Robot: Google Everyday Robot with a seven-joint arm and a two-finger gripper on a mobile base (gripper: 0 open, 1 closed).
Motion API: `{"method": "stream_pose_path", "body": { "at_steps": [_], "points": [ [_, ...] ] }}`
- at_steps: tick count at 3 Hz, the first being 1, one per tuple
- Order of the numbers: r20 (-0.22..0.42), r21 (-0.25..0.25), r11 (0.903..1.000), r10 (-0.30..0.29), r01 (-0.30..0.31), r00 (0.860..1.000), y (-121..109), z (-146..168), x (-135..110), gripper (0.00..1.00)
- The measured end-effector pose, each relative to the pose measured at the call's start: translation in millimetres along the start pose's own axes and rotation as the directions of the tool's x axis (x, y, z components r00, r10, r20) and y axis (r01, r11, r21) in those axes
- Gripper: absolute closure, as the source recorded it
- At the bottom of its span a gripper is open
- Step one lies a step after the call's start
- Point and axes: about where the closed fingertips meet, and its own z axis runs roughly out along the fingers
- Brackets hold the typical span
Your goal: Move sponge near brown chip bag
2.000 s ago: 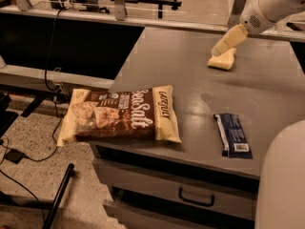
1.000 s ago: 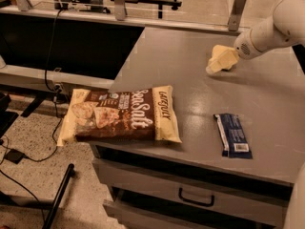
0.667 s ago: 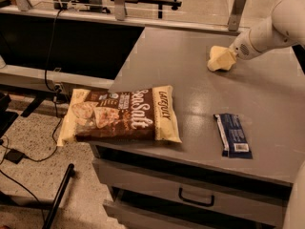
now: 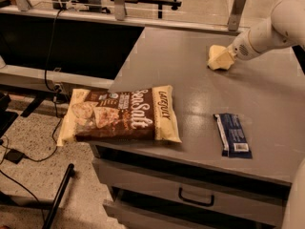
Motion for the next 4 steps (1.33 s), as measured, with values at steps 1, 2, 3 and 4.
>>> {"method": "stream_pose_path", "body": {
  "at_steps": [1, 2, 3, 4],
  "points": [
    [0.049, -0.051, 0.9987, 0.009, -0.007, 0.999, 4.2, -4.4, -7.5, 1.00],
    [0.124, -0.122, 0.9920, -0.019, 0.034, 0.992, 17.9, -19.6, -25.0, 1.00],
    [0.205, -0.190, 0.9686, -0.121, 0.160, 0.971, 50.5, -59.5, -41.5, 1.00],
    [0.221, -0.230, 0.9429, -0.190, 0.241, 0.957, 81.9, -80.0, -40.3, 1.00]
  ]
}}
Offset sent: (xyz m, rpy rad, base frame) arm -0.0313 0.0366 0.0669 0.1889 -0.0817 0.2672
